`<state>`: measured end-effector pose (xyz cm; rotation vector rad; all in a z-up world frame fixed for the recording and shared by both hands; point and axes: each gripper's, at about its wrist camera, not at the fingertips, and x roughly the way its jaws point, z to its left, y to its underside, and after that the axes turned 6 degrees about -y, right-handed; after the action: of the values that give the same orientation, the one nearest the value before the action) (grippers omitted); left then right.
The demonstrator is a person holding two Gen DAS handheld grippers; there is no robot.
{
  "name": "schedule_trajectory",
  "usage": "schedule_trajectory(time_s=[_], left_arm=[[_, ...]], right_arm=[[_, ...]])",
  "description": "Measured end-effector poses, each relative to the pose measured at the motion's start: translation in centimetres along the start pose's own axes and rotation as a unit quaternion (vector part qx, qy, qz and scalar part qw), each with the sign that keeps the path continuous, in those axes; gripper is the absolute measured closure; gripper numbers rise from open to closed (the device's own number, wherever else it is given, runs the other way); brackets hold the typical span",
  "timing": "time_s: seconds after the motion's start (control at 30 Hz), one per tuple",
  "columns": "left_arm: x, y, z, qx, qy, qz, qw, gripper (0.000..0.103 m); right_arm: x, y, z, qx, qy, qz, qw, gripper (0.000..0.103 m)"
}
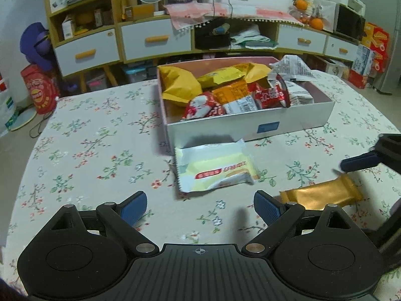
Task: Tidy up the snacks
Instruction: 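Move the left tool to the pale packet while the right tool approaches the gold bar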
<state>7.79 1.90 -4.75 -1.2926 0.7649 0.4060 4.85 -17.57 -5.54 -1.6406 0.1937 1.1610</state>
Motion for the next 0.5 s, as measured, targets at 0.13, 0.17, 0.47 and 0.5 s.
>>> schedule_trajectory(time_s=[0.13, 0.17, 0.47, 0.5], left_arm=[[0.4, -0.4, -0.8, 0.006, 0.005, -0.009, 0.9999, 0.005], [0.5, -0.5, -1.0, 0.007, 0.006, -0.01, 0.9999, 0.005], [2.3, -1.6, -2.0, 0.005, -0.004, -0.008, 0.9999, 0.005], [2.5, -1.7, -2.2, 0.004, -0.006, -0.008, 0.9999, 0.005]], right_arm=[[0.6, 0.0, -0.2, 0.001, 0.007, 0.0, 1.0, 0.048], [0.6, -0.1, -0.2, 0.0, 0.006, -0.002, 1.0, 0.052], [0.1, -0.5, 0.0, -0.017, 0.005, -0.005, 1.0, 0.099], [0.1, -0.6, -0.2, -0.014, 0.003, -0.004, 1.0, 0.1]])
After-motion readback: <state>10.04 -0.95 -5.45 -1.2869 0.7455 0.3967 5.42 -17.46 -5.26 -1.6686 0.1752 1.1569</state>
